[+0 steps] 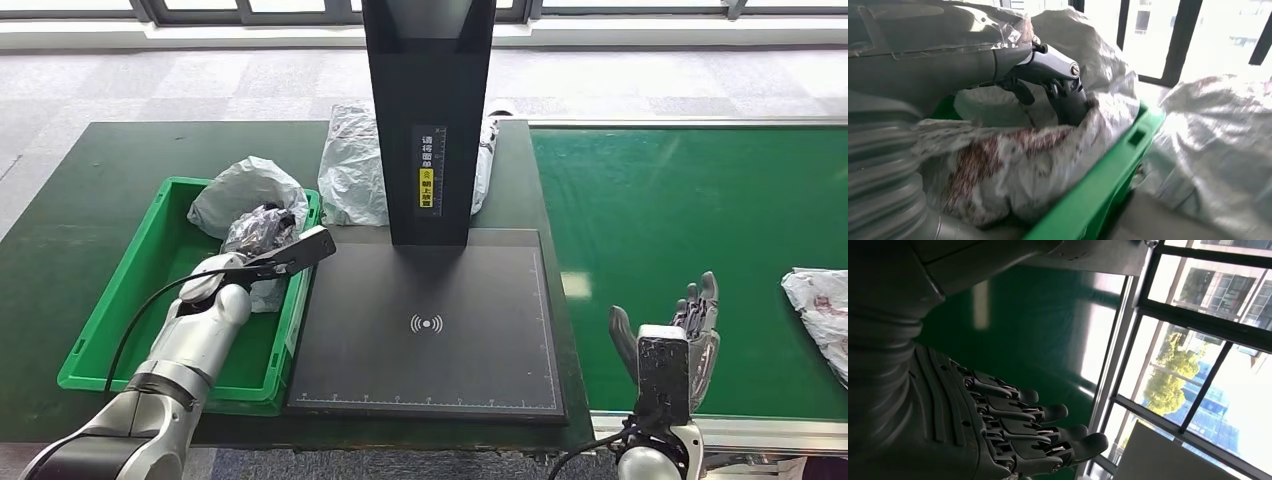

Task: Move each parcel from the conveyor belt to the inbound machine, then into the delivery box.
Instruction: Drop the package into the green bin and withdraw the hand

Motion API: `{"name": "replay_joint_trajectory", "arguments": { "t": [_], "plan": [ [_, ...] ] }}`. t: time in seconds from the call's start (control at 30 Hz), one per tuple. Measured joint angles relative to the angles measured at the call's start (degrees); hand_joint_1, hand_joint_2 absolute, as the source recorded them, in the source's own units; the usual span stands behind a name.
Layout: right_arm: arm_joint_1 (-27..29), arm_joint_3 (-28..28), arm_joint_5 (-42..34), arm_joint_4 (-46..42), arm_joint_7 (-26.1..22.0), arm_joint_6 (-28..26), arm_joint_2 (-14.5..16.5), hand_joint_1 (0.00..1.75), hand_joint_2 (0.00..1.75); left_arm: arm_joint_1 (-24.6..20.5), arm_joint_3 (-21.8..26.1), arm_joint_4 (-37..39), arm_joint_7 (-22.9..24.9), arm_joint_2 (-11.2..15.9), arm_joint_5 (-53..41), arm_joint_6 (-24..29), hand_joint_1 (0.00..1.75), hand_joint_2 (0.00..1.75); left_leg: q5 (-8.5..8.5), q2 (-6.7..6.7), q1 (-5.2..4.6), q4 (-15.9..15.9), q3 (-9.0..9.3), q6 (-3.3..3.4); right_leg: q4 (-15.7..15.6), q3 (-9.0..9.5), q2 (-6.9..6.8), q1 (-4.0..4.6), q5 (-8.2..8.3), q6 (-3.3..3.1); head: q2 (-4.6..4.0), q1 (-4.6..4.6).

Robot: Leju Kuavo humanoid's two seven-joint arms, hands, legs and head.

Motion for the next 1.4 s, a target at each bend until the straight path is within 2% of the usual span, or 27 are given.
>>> {"name": "replay_joint_trajectory", "arguments": {
  "t": [0.1, 0.23, 0.33, 0.53, 0.8, 0.87, 0.93, 1.0, 1.07, 1.13, 1.3, 1.4],
  "plan": [
    [1.13, -1.14, -1.25, -1.47, 0.51, 0.92, 0.83, 0.00, 0.00, -0.03, 0.09, -2.49, -3.07, -1.33, 9.50, 4.80, 0.00, 1.75, 0.03, -0.30, -0.03, 0.06, -0.09, 0.10, -0.07, 0.17, -0.22, -0.06, 0.02, 0.05, 0.00, 0.03],
    [1.59, -1.74, -3.02, -2.34, 0.99, 1.69, 1.78, 0.00, 1.75, 0.93, 0.10, -8.76, -5.18, -3.63, 21.32, 13.38, 0.00, 1.75, -0.16, 0.69, -0.12, 0.15, -0.10, 0.27, -0.20, 0.06, 0.72, -0.18, 0.35, 0.37, 0.01, 0.04],
    [1.92, -1.88, -4.39, -2.82, 1.02, 2.12, 2.12, 0.00, 1.75, 1.54, 0.10, -12.93, -6.45, -4.83, 26.19, 18.17, 0.00, 1.75, -0.31, 1.51, -0.22, 0.16, -0.02, 0.33, -0.22, -0.16, 1.50, -0.25, 0.50, 0.48, 0.00, 0.01],
    [2.23, -2.88, -6.49, -3.97, 1.51, 1.85, 2.72, 0.00, 1.75, 1.62, -0.06, -17.03, -9.35, -6.56, 32.61, 26.01, 0.00, 1.75, -0.26, 1.60, -0.21, 0.16, 0.00, 0.23, -0.17, -0.25, 1.67, -0.16, 0.49, 0.46, 0.00, 0.02],
    [3.62, -3.65, -4.08, -5.56, 1.13, -0.33, 2.94, 0.00, 1.75, 1.57, -2.12, -17.70, -8.86, -7.61, 34.94, 26.84, 0.00, 1.75, -0.25, 1.65, -0.17, 0.15, 0.00, 0.20, -0.13, -0.31, 1.77, -0.17, 0.49, 0.44, 0.00, 0.02],
    [3.88, -3.72, -3.91, -5.80, 1.07, -0.64, 2.98, 0.00, 0.87, 1.58, -2.59, -17.73, -9.20, -7.86, 35.99, 25.79, 0.00, 1.75, -0.25, 1.66, -0.17, 0.15, 0.00, 0.21, -0.13, -0.32, 1.78, -0.18, 0.49, 0.44, 0.00, 0.02],
    [4.04, -3.85, -3.33, -5.92, 1.23, -1.08, 3.01, 0.00, 0.00, 1.71, -3.19, -18.06, -10.02, -8.18, 39.81, 20.87, 0.00, 1.75, -0.25, 1.67, -0.17, 0.15, 0.01, 0.21, -0.14, -0.32, 1.78, -0.18, 0.49, 0.44, -0.01, 0.02],
    [4.18, -4.01, -2.21, -5.99, 1.55, -1.68, 3.01, 0.00, 0.00, 2.37, -4.39, -19.10, -11.19, -8.71, 45.87, 12.67, 0.00, 1.75, -0.26, 1.67, -0.18, 0.15, 0.00, 0.21, -0.15, -0.30, 1.77, -0.19, 0.49, 0.45, 0.00, 0.02],
    [4.24, -4.28, -1.34, -6.02, 1.70, -2.07, 3.01, 0.00, 0.87, 3.49, -6.19, -20.46, -11.86, -9.33, 50.07, 7.13, 0.00, 1.75, -0.27, 1.68, -0.18, 0.15, -0.01, 0.22, -0.15, -0.29, 1.79, -0.20, 0.49, 0.45, -0.01, 0.02],
    [4.27, -4.68, -0.72, -6.02, 1.75, -2.30, 3.01, 0.00, 1.75, 4.40, -7.76, -21.50, -12.07, -9.84, 51.72, 5.22, 0.00, 1.75, -0.30, 1.75, -0.19, 0.15, 0.00, 0.23, -0.15, -0.30, 1.85, -0.21, 0.50, 0.45, -0.01, 0.02],
    [4.33, -5.47, 6.41, -5.89, 2.44, -5.16, 3.00, 0.00, 1.75, 7.18, -12.10, -23.26, -12.10, -11.58, 57.60, -4.66, 0.00, 1.75, -0.34, 1.74, -0.21, 0.16, 0.00, 0.24, -0.18, -0.34, 1.83, -0.21, 0.48, 0.46, -0.01, 0.01],
    [4.34, -7.15, 10.80, -5.49, 2.95, -6.97, 2.99, 0.00, 1.75, 9.49, -17.58, -22.36, -11.16, -13.62, 58.26, -4.49, 0.00, 1.75, -0.39, 1.73, -0.21, 0.16, -0.03, 0.28, -0.19, -0.33, 1.82, -0.21, 0.47, 0.47, -0.01, 0.02]
  ]
}}
